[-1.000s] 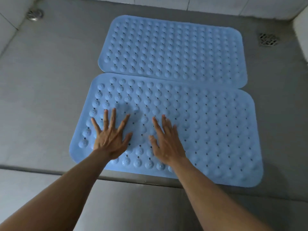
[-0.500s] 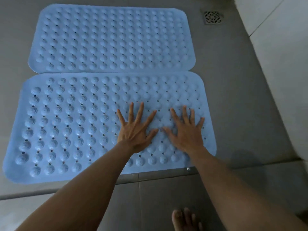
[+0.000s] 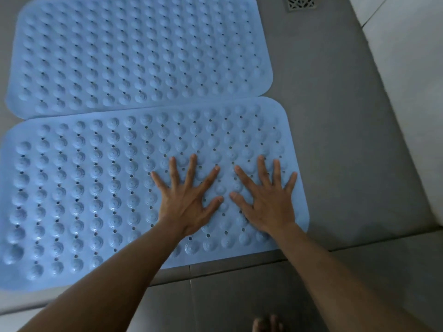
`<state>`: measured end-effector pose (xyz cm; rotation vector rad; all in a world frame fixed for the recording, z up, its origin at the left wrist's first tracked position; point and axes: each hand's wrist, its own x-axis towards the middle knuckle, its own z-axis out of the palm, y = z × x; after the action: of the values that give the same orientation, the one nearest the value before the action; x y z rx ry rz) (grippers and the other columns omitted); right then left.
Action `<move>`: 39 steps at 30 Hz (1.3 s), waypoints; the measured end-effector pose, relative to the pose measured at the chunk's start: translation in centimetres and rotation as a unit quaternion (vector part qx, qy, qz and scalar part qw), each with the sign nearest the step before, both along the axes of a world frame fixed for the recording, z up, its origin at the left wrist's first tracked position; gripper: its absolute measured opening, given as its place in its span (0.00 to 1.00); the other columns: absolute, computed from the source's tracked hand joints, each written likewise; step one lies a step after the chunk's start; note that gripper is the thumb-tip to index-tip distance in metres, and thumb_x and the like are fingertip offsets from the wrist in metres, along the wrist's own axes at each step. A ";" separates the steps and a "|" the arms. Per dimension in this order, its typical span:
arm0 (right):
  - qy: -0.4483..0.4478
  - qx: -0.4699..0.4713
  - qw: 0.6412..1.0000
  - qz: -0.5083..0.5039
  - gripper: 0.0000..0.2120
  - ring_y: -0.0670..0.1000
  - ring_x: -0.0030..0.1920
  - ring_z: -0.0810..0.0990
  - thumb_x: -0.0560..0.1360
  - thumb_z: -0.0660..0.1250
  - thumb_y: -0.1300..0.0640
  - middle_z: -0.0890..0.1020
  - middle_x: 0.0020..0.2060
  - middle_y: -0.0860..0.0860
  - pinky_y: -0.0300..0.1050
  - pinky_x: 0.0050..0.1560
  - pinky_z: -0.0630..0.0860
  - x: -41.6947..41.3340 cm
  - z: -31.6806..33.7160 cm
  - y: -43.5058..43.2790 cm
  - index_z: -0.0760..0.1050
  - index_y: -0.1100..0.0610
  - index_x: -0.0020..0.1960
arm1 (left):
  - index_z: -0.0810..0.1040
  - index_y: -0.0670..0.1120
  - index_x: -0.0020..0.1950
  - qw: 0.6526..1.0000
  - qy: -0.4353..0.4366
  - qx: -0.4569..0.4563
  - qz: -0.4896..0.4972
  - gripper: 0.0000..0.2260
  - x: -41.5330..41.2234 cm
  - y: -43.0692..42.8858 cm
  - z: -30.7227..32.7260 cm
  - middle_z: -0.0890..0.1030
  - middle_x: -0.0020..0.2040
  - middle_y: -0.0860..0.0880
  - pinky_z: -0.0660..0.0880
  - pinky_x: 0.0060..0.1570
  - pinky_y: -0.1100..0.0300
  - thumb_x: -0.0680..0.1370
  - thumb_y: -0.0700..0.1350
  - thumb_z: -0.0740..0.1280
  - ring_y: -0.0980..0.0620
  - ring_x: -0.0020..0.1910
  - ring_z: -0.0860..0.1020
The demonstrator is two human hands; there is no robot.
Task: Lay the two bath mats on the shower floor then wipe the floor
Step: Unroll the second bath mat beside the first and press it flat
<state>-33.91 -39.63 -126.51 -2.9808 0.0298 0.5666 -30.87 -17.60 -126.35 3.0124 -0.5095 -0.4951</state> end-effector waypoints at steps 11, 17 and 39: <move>0.035 -0.001 0.999 0.011 0.31 0.62 0.77 0.29 0.76 0.38 0.25 0.29 0.78 0.51 0.79 0.69 0.38 0.2 0.9 0.0 0.27 0.30 0.74 | 0.34 0.68 0.77 1.000 0.012 0.015 -0.003 0.32 0.1 0.0 0.4 0.35 0.81 0.47 0.43 0.65 0.20 0.76 0.75 0.41 0.31 0.76 0.32; 0.102 0.002 0.995 0.024 0.31 0.62 0.75 0.25 0.77 0.38 0.27 0.24 0.75 0.50 0.78 0.70 0.36 0.9 2.2 -0.1 0.26 0.31 0.73 | 0.30 0.69 0.74 0.997 0.074 0.010 -0.008 0.31 0.7 0.1 1.6 0.29 0.78 0.49 0.40 0.66 0.22 0.75 0.75 0.39 0.33 0.75 0.29; 0.000 0.043 0.998 -0.056 0.32 0.61 0.80 0.43 0.84 0.50 0.41 0.43 0.81 0.58 0.72 0.74 0.48 12.8 42.8 0.3 0.38 0.45 0.81 | 0.44 0.56 0.82 0.994 -0.076 -0.064 -0.041 0.29 14.9 -0.8 43.1 0.42 0.82 0.44 0.39 0.77 0.40 0.82 0.63 0.42 0.43 0.80 0.39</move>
<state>-21.13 -39.31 -83.68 -2.8737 0.1662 0.5410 -16.00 -18.38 -83.27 2.9291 -0.6509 -0.2265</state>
